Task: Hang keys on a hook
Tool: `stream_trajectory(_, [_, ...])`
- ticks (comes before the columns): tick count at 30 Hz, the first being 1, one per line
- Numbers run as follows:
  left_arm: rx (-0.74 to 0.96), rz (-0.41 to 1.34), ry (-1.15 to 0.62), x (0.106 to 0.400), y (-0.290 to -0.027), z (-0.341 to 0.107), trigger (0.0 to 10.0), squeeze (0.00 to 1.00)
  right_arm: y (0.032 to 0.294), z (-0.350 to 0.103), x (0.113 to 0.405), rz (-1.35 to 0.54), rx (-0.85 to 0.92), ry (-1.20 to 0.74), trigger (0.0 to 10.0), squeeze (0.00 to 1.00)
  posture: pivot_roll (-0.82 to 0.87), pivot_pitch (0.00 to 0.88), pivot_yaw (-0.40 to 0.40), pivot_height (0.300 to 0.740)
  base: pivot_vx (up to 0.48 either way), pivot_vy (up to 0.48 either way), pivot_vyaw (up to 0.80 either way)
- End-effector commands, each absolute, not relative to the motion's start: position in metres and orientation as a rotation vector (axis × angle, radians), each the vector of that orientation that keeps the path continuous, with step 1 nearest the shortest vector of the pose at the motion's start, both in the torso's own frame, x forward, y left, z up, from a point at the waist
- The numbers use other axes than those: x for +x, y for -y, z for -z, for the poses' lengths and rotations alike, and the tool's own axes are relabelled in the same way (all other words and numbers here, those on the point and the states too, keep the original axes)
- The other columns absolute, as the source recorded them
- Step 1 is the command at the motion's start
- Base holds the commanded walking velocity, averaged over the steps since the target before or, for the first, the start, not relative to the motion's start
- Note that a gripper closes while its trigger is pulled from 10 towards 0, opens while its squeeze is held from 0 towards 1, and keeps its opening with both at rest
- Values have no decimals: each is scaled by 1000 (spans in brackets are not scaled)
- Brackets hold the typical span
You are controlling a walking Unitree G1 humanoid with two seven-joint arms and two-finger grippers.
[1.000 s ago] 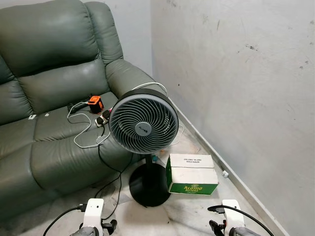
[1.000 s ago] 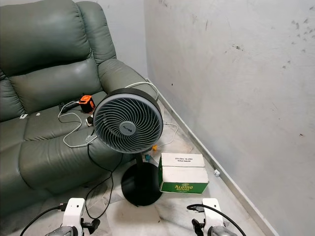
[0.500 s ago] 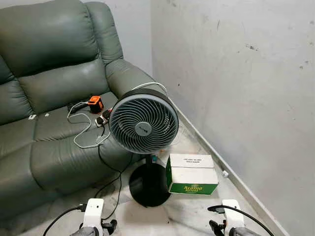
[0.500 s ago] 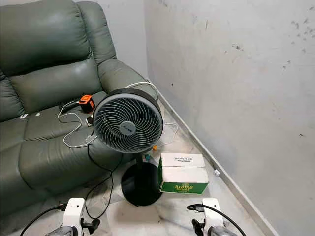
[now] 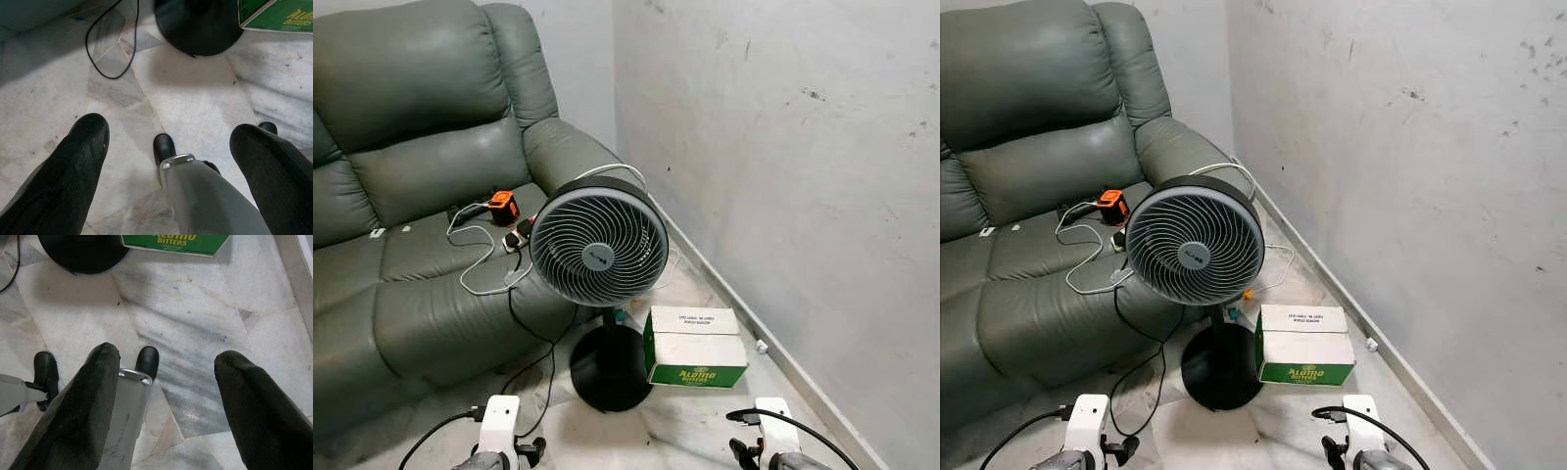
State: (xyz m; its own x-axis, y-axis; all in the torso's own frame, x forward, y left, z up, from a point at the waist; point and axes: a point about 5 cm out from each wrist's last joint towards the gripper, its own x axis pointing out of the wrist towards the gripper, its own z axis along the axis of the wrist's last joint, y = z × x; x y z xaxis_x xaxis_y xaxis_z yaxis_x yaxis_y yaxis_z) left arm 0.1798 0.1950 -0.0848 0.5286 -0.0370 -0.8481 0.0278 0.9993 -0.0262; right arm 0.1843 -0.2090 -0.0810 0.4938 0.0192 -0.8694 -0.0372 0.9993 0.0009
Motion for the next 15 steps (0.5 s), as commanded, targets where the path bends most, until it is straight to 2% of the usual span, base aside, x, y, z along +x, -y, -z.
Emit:
stream_trajectory(1, [28,-345,-1161,40,-365,57,10000,0,189,40,259,-29,-100,-865,10000,0,83,0,-27,740,0,0,0])
stream_trajectory(15, [28,-345,-1161,40,-365,57,10000,0,189,40,259,-29,-100,-865,10000,0,83,0,-27,740,0,0,0])
